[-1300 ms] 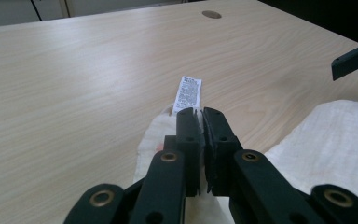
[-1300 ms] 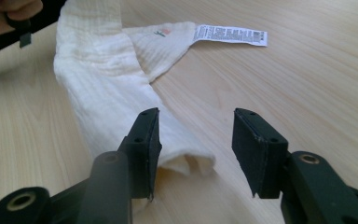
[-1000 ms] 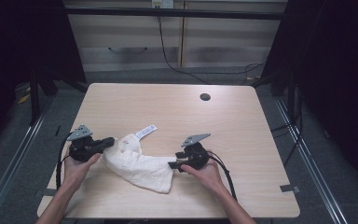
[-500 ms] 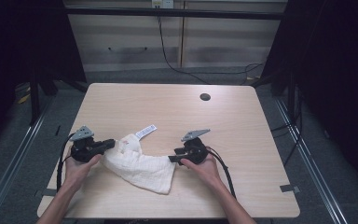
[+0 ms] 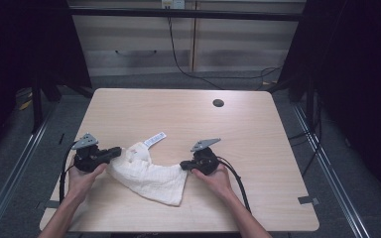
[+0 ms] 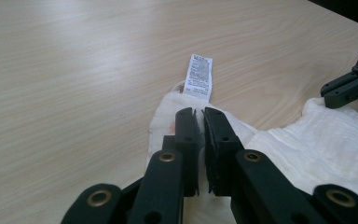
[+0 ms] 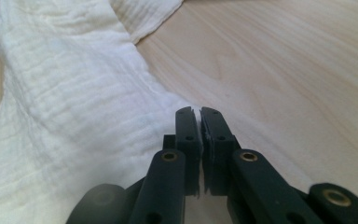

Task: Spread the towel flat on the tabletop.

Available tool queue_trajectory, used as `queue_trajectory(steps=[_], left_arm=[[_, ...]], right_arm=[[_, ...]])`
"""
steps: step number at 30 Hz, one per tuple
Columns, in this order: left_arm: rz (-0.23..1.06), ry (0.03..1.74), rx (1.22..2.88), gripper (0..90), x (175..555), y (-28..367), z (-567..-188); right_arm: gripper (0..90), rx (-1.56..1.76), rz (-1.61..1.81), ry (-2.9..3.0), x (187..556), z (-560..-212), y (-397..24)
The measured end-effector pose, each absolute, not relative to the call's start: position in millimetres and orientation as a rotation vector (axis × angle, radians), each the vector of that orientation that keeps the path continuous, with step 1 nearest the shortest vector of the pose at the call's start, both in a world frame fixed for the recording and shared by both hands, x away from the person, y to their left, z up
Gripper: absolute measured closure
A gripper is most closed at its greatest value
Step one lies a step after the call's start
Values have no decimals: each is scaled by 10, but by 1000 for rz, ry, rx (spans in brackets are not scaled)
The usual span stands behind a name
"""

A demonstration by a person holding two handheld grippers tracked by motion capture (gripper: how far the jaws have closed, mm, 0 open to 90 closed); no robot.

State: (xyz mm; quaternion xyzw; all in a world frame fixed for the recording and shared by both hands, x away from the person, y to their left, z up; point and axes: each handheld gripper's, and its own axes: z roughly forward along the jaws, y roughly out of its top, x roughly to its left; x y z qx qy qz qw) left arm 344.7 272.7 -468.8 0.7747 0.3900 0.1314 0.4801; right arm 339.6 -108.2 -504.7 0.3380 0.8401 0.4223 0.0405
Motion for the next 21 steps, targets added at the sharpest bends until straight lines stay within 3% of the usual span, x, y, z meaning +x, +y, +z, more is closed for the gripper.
queue_trajectory(steps=[7,21], left_arm=[[333,926,1838,863,3409,2740,-4565],[306,790,1715,867,3340,2528,-4075]], right_arm=[[869,1072,1381,2485,3403,-4860,-1276],[870,1074,1450,2279,3354,-4052,-1895]])
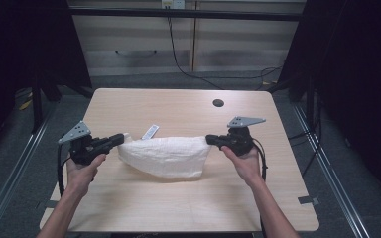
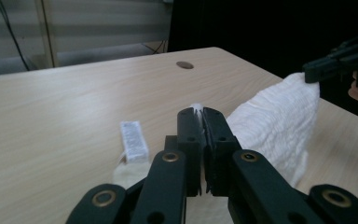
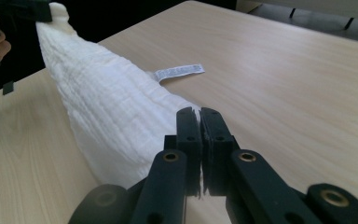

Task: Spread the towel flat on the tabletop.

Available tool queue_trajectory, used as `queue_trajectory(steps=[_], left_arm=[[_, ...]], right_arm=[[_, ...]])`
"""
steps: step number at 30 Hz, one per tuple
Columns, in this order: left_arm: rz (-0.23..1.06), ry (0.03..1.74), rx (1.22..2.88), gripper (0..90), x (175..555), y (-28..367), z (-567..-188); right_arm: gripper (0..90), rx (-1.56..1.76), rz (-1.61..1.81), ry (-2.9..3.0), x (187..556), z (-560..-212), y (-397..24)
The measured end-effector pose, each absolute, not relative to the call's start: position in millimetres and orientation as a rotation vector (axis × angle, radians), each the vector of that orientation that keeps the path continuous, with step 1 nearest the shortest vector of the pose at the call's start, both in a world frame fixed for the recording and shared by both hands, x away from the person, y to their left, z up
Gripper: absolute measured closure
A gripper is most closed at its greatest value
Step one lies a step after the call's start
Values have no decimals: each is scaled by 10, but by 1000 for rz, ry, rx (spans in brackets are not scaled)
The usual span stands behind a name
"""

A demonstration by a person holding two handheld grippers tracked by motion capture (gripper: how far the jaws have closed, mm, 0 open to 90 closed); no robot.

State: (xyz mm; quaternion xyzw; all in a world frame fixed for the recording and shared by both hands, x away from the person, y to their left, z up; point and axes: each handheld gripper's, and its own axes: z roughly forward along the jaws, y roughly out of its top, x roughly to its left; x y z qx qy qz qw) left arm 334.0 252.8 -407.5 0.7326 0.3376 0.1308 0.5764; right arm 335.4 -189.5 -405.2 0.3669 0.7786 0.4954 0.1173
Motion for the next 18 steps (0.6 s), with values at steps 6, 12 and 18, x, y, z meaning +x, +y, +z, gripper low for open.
queue_trajectory(steps=[6,12,18], left_arm=[[310,765,1691,867,3460,2375,-3874],[303,735,1703,866,3598,2243,-3638],[299,688,1736,867,3664,2106,-3409]], right_arm=[[871,1067,1482,2209,3331,-3724,-2072],[871,1055,1514,2152,3350,-3465,-2226],[871,1040,1529,2104,3389,-3221,-2341]])
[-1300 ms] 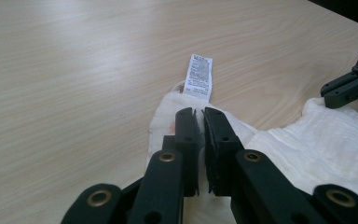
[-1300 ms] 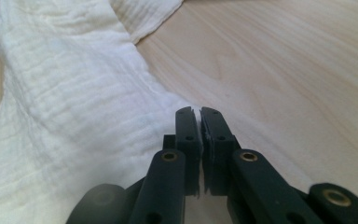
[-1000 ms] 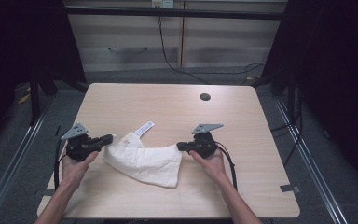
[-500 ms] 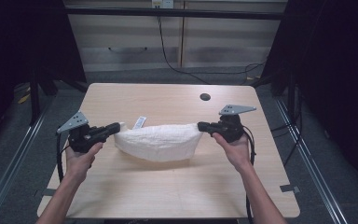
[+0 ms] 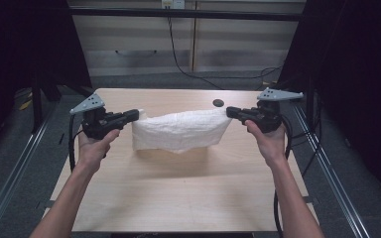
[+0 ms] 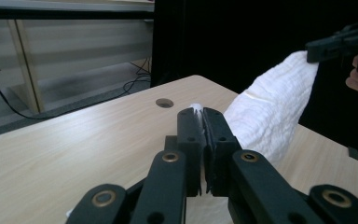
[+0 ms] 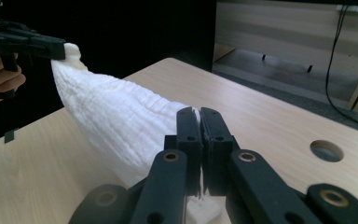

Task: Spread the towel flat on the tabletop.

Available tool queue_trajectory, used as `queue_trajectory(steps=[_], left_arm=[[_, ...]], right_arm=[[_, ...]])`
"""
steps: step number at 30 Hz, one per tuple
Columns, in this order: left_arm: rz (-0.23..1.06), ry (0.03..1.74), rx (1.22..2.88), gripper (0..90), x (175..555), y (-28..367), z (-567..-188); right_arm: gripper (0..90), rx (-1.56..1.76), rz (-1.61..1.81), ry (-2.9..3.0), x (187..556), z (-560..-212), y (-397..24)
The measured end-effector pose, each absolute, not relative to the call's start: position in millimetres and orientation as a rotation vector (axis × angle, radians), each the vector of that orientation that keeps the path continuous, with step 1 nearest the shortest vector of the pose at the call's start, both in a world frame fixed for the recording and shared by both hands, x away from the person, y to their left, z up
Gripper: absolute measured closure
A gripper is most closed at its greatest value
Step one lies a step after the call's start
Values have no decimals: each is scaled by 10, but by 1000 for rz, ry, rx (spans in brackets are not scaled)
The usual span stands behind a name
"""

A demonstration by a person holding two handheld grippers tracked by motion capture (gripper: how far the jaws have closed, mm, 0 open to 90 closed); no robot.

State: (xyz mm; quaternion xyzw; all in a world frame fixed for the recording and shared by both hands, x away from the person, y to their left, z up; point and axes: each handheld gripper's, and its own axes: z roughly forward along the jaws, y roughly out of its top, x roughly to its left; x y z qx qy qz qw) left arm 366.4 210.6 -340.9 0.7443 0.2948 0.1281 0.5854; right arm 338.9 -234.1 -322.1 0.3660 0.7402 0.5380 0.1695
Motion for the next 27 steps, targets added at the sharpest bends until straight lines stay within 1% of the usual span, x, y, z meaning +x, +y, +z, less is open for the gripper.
queue_trajectory(steps=[1,2,7,8,11,16,17,18,20,24,26,27], left_arm=[[299,688,1736,867,3664,2106,-3409],[300,685,1743,867,3692,2085,-3346],[323,690,1757,869,3750,2036,-3225],[330,683,1766,869,3772,2015,-3196],[323,694,1741,870,3905,1980,-3096],[328,721,1745,871,4063,1936,-3034],[356,746,1745,871,4147,1909,-2997],[356,746,1745,871,4147,1909,-2997],[351,772,1696,872,4245,1855,-2929],[374,735,1706,872,4297,1747,-2855],[380,716,1714,872,4293,1729,-2850],[381,691,1747,872,4278,1705,-2905]], right_arm=[[871,1040,1529,2104,3389,-3221,-2341],[871,1035,1534,2093,3396,-3132,-2382],[871,1031,1531,2070,3412,-2962,-2451],[871,1030,1541,2064,3445,-2884,-2473],[872,1046,1524,2068,3527,-2807,-2490],[872,1076,1505,2067,3694,-2764,-2507],[872,1089,1499,2062,3771,-2753,-2522],[872,1089,1499,2062,3771,-2753,-2522],[872,1095,1472,2048,3889,-2726,-2551],[872,1108,1447,2019,3998,-2678,-2617],[872,1109,1453,2013,3998,-2675,-2627],[872,1107,1480,1996,3963,-2693,-2663]])
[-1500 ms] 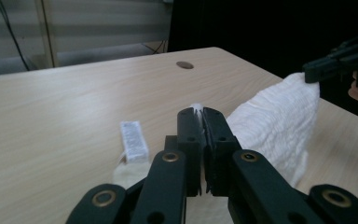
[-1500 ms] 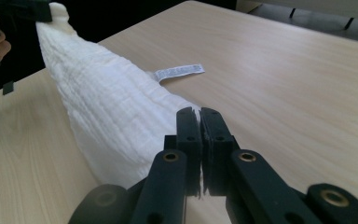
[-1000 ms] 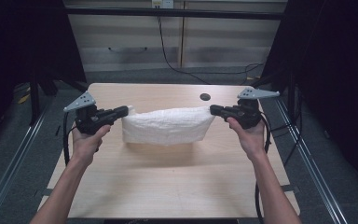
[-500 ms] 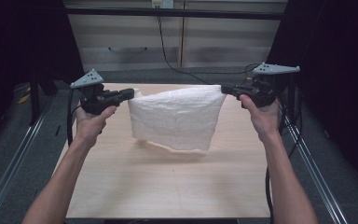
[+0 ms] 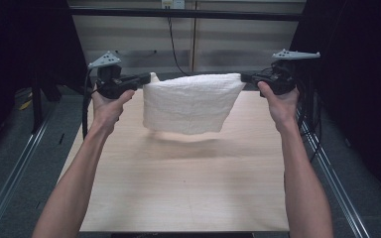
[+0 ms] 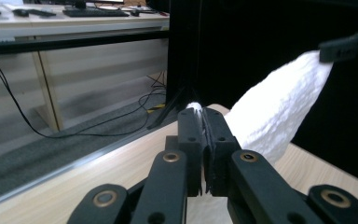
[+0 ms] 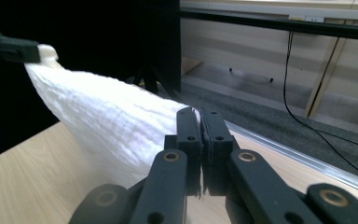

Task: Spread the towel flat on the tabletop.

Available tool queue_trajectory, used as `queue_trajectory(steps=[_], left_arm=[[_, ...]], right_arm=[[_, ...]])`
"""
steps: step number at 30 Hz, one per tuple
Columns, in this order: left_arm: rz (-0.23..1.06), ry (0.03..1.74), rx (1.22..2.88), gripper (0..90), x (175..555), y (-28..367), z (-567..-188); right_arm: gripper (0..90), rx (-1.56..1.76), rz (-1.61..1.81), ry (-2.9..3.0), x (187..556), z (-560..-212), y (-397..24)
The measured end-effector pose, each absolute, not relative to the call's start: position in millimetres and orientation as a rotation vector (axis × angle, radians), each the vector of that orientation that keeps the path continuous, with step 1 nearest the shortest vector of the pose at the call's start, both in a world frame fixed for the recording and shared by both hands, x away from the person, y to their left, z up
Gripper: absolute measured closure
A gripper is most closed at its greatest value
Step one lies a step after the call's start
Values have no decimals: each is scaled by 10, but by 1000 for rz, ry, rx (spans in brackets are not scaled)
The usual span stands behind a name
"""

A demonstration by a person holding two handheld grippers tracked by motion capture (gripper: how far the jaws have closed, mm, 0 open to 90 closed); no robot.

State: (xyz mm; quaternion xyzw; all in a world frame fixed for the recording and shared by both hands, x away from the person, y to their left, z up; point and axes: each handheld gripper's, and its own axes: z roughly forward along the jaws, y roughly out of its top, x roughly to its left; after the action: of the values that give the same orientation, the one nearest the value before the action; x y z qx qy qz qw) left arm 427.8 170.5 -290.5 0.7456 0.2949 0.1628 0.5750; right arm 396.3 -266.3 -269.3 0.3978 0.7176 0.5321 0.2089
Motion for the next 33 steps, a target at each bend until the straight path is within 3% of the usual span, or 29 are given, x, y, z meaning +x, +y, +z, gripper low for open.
queue_trajectory(steps=[12,33], left_arm=[[288,688,1825,872,3945,1782,-3731],[112,714,1972,872,3170,2126,-4446]], right_arm=[[872,1157,1421,2179,3574,-3634,-2696],[871,1077,1468,2340,2770,-4396,-2419]])
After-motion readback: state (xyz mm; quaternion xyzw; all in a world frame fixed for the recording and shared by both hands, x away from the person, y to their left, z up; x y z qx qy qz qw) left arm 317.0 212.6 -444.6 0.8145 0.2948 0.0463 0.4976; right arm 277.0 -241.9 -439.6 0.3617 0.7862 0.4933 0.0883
